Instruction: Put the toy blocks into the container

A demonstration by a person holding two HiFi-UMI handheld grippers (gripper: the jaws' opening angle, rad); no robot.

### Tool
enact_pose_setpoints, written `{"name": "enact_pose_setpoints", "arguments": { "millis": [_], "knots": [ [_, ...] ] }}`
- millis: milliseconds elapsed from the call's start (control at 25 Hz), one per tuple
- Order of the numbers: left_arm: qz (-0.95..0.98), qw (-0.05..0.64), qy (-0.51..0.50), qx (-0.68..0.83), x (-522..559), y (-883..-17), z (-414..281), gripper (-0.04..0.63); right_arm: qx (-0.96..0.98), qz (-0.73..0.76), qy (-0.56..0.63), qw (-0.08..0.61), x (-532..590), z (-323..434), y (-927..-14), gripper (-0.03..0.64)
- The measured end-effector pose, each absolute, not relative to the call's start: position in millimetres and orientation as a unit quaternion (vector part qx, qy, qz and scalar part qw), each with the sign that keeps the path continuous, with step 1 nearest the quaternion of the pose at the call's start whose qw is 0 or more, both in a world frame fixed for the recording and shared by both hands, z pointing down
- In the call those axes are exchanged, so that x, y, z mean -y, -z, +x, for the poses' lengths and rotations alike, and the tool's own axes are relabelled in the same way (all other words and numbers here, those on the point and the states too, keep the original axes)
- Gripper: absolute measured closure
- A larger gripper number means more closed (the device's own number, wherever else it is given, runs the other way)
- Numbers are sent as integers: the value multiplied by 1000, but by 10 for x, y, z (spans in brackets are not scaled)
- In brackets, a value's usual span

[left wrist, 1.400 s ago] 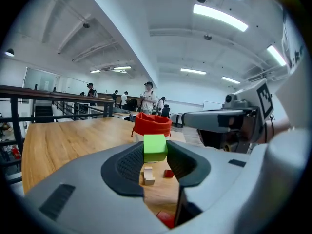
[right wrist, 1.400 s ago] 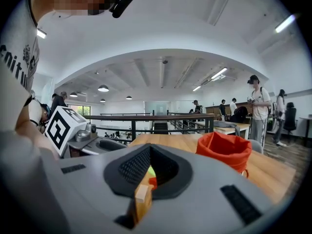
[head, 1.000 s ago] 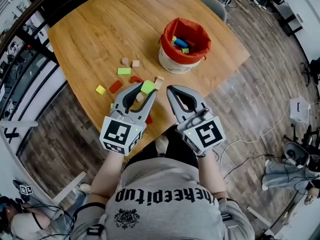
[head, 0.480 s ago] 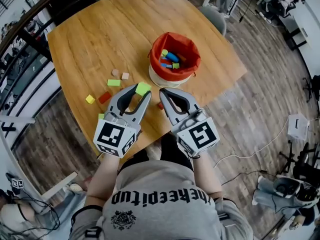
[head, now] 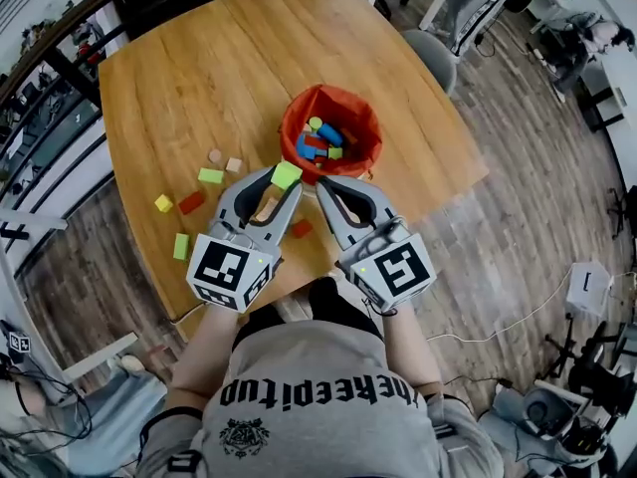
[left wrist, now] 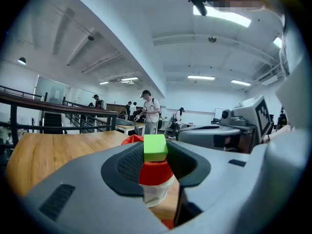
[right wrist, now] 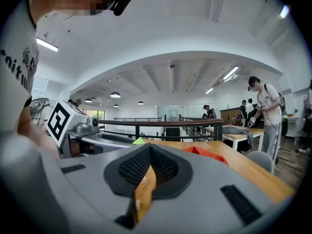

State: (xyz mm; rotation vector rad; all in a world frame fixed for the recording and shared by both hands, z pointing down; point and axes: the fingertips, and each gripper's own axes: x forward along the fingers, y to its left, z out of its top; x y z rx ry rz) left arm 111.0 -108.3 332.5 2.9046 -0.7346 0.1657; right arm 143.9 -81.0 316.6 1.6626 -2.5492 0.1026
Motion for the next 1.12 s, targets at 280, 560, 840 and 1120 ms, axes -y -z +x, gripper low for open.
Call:
{"name": "enact_pose_setpoints", "arguments": {
  "millis": [280,560,840,1120],
  "knots": [
    [960,68,-62,266,1161,-3365,1405,443,847,528,-30,48,856,1688,-3168,607],
    [950,68,-77,294,1213,-3407,1647,443,852,520,-28,47,800,1931,-3130,607],
    [939,67,-97,322,1301,-3504,1761,443,855,515,-31,47,754,2092,-3172,607],
    [932,50,-125,337,1351,-3551,1816,440,856,513,-37,45,739,2182,-3186,607]
  ]
}}
